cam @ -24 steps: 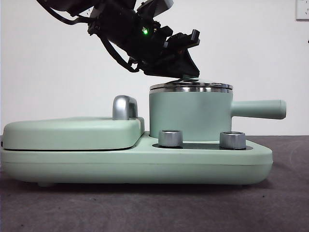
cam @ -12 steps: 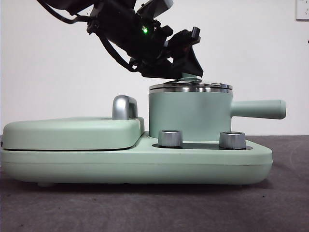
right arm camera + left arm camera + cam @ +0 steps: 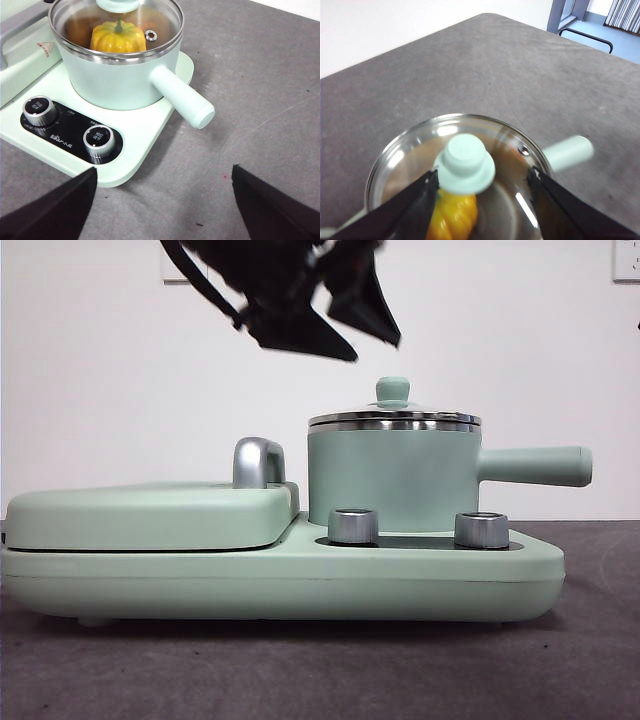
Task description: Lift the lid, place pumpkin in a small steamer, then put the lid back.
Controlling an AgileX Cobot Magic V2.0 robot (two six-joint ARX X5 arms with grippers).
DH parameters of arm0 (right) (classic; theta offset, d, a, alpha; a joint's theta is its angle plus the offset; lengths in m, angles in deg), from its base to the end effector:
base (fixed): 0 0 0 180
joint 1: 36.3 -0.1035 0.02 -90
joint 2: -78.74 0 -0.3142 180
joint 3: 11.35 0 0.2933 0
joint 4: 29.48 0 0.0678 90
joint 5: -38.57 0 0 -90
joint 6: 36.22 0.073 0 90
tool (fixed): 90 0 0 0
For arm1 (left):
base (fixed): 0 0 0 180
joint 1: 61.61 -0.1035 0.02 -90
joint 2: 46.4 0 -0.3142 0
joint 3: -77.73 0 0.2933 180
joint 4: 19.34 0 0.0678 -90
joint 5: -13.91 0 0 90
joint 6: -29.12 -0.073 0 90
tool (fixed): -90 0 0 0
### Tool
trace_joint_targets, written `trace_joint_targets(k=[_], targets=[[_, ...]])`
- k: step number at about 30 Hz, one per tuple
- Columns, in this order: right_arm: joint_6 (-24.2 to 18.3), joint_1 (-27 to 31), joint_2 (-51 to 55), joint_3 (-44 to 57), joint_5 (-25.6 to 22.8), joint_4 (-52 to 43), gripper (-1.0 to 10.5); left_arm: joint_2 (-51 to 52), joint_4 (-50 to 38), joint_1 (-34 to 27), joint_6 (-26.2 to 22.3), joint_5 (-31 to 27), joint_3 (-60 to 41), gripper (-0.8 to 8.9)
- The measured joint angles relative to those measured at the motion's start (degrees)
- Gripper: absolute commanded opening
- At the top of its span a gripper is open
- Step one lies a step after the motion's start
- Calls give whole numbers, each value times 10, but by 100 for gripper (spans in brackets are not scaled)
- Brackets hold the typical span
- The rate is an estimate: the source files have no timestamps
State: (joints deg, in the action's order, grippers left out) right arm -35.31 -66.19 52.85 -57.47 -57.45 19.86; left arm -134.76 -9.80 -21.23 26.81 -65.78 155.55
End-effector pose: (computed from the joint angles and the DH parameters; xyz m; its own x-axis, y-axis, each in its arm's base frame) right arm 0.1210 0.0607 0.2738 0.8056 0.3421 -0.4838 -0.4094 0.9116 -0.0371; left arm 0.3195 -0.2888 0.3160 0.5880 -0.7350 -0.3378 0.7754 0.6311 -0.0235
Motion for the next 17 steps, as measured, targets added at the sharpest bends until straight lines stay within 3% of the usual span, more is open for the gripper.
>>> trace_joint_targets(k=[5,11,17], targets=[[0,0,0,0,5,-1,414,55,95,-8,22,0,0,289],[0,0,-22,0,43,-37,414,112,209,-51,77,0,-5,289],[0,0,-80,0,75,-97,414,208,228,-91,97,-11,-91,289]])
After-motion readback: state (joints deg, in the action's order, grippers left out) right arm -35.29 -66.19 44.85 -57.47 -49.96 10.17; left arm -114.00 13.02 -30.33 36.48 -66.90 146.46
